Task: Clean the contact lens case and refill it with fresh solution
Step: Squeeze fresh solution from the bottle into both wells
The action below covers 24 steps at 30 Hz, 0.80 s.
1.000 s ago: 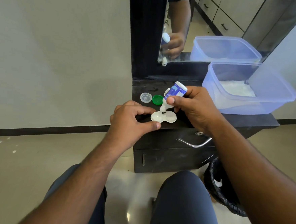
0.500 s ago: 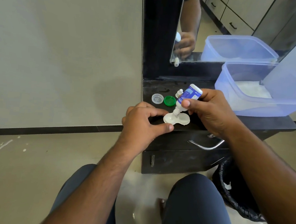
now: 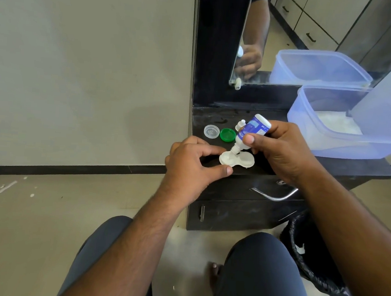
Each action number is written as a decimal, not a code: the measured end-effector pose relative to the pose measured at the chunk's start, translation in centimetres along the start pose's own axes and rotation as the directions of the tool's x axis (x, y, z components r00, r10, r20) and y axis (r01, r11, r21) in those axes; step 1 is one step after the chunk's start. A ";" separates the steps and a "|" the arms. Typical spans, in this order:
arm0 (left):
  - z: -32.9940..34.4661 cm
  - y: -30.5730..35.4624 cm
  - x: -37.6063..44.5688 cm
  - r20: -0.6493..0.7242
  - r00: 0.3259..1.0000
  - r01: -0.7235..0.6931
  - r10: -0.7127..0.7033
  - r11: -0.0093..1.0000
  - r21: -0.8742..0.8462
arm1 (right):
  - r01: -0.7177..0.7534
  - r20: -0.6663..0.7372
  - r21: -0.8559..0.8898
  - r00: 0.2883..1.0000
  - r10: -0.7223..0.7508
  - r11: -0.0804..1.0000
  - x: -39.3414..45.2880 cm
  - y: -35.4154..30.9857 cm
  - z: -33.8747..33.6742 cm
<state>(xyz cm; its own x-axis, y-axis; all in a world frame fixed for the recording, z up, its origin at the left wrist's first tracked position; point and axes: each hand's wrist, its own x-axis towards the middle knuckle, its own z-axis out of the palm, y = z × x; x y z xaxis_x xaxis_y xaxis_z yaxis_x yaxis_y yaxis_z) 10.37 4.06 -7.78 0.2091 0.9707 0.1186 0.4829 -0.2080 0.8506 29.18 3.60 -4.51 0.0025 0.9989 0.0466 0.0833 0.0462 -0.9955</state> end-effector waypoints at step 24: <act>-0.2 -0.1 -0.1 0.003 1.000 0.009 -0.009 1.000 0.012 | 0.022 -0.041 0.027 0.999 -0.021 0.999 -0.3 -0.1 0.2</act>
<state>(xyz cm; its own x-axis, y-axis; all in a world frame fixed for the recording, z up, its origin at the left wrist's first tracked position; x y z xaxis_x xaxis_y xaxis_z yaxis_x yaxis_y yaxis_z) 10.17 3.98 -7.75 0.2073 0.9722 0.1091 0.4949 -0.2004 0.8455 28.93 3.31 -4.42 0.0420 0.9966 0.0709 0.0568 0.0685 -0.9960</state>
